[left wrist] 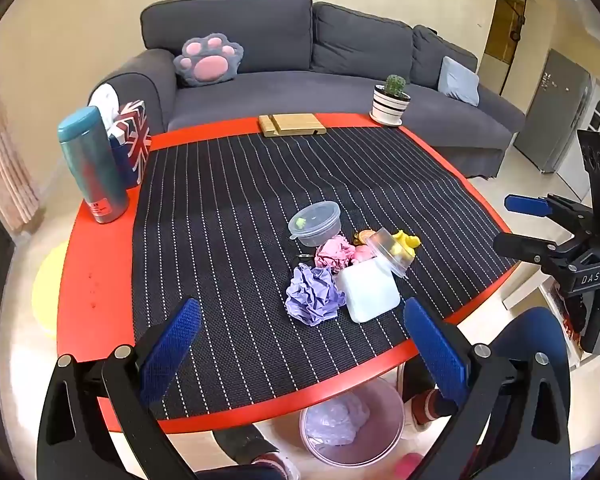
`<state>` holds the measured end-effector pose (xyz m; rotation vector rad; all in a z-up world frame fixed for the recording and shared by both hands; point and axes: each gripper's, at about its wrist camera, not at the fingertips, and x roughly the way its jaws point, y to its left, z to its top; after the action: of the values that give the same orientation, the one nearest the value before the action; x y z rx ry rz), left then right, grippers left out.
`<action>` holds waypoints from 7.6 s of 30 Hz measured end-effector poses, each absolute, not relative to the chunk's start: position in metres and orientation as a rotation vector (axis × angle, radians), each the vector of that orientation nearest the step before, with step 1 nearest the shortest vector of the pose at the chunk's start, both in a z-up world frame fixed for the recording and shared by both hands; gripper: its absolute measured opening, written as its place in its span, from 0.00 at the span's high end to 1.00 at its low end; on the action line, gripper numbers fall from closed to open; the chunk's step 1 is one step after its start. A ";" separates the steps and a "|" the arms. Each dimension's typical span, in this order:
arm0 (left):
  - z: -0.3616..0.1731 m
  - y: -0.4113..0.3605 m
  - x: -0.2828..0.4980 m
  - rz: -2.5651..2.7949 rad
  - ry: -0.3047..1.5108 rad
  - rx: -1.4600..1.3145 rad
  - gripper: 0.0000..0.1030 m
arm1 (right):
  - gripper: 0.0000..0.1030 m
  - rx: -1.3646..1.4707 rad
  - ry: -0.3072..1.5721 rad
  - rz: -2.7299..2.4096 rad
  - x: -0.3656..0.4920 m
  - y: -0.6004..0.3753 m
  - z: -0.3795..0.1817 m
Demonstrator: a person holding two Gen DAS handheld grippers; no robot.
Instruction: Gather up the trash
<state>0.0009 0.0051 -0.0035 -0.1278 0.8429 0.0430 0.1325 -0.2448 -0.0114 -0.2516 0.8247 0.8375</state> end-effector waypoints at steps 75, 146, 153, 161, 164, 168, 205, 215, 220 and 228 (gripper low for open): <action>-0.017 0.018 0.002 0.078 0.874 -0.151 0.05 | 0.03 -0.589 0.984 1.316 0.186 -0.152 -0.058; -0.088 0.012 0.084 -0.088 1.123 -0.146 0.63 | 0.42 -0.288 1.028 1.109 0.194 -0.203 -0.041; -0.074 0.014 0.069 -0.073 1.068 -0.158 0.63 | 0.42 -0.277 0.996 1.072 0.188 -0.207 -0.037; -0.048 0.004 0.034 -0.079 0.980 -0.165 0.63 | 0.42 -0.308 0.943 1.049 0.158 -0.218 -0.029; -0.039 -0.005 0.019 -0.085 0.948 -0.150 0.63 | 0.42 -0.319 0.926 1.054 0.143 -0.223 -0.028; -0.030 -0.019 -0.003 -0.100 0.914 -0.141 0.63 | 0.42 -0.322 0.908 1.061 0.119 -0.232 -0.026; -0.047 -0.079 -0.063 -0.192 0.926 -0.110 0.63 | 0.14 -0.253 0.928 1.042 0.051 -0.275 -0.053; -0.049 -0.081 -0.057 -0.176 0.917 -0.131 0.10 | 0.11 -0.228 0.921 1.007 0.059 -0.288 -0.050; -0.047 -0.076 -0.058 -0.157 0.910 -0.146 0.08 | 0.09 -0.228 0.926 1.009 0.057 -0.286 -0.052; -0.048 -0.075 -0.058 -0.154 0.912 -0.156 0.08 | 0.05 -0.234 0.937 1.002 0.057 -0.283 -0.055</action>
<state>-0.0580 -0.0749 -0.0479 -0.1562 0.9122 -0.1537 0.0573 -0.2830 -0.0546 -0.2336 0.9368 1.0022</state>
